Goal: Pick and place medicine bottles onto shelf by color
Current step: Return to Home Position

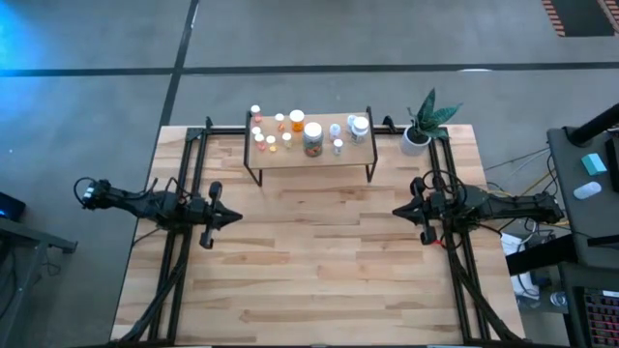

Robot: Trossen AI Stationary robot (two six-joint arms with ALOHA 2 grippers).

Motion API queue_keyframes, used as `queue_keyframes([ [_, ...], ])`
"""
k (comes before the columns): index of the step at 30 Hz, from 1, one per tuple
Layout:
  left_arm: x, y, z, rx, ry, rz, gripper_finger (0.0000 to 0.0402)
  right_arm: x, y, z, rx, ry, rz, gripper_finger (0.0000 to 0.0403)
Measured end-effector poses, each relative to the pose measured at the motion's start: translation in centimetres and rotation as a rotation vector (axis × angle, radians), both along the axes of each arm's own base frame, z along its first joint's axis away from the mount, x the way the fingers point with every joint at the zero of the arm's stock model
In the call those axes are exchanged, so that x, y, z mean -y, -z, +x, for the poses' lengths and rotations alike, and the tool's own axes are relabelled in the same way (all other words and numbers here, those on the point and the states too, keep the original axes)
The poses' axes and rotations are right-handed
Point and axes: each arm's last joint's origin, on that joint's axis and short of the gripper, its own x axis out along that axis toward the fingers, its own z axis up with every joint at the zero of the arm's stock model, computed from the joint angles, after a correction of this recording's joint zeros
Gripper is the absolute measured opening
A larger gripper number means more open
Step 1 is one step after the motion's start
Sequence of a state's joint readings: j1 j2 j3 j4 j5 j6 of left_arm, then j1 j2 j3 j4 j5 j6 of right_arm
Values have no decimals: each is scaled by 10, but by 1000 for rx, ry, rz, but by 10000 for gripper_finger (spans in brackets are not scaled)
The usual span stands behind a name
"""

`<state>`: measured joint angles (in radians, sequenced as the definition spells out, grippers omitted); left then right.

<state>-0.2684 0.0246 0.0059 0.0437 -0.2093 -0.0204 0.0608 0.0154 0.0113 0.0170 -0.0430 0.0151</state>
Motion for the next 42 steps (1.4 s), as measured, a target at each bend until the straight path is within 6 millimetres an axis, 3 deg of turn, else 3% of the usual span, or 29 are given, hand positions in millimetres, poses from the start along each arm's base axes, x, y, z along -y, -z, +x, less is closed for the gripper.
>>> queue_keyframes([
  [12, 4, 5, 2, -61, 120, -24, 0, 1, 1, 0, -3, 18, -34, 8],
  [18, 5, 7, 3, -94, 128, -167, 0, 1, 1, 0, -7, 29, -8, 8],
  [25, 5, 6, 2, -103, 126, -272, 0, 1, 1, 0, 2, 49, -95, 8],
  [34, 5, 5, 2, -43, 130, 124, 0, 2, 1, 0, 4, 52, -120, 8],
  [42, 5, 4, 2, -30, 129, 145, 0, 2, 1, 0, 4, 53, -120, 9],
])
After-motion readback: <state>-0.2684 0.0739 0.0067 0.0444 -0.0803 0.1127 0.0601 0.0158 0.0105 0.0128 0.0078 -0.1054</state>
